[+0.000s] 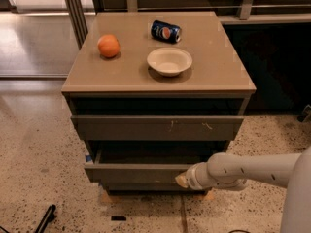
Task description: Close middle drawer
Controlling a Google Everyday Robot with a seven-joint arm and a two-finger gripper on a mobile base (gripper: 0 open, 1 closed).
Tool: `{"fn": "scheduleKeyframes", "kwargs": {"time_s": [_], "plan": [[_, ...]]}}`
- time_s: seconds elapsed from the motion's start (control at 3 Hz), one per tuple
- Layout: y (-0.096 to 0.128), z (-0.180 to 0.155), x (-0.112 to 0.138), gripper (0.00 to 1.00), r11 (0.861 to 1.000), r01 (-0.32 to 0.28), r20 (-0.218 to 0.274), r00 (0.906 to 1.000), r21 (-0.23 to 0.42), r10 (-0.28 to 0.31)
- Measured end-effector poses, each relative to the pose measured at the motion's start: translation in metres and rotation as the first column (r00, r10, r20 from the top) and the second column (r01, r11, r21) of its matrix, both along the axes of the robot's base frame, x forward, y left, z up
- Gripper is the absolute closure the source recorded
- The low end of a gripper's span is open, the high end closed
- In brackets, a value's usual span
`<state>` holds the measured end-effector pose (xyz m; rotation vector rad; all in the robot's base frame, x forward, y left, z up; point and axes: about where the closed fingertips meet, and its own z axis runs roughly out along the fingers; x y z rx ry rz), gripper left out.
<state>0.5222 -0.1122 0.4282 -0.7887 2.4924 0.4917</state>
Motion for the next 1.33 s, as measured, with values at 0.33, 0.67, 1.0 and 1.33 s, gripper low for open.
{"fn": "scheduleKeyframes", "kwargs": {"time_s": [0.33, 0.67, 1.0, 1.33], "plan": [[0.009, -0.007, 0.018, 1.0, 1.0, -0.015, 0.0, 0.9999, -0.008, 0.015], [0.014, -0.01, 0.035, 1.0, 1.0, -0.004, 0.015, 0.9999, -0.029, 0.004], [0.011, -0.009, 0.053, 1.0, 0.998, 0.042, 0.037, 0.9985, -0.052, -0.04], [0.005, -0.004, 0.069, 1.0, 0.993, 0.099, 0.078, 0.9925, -0.066, -0.094]]}}
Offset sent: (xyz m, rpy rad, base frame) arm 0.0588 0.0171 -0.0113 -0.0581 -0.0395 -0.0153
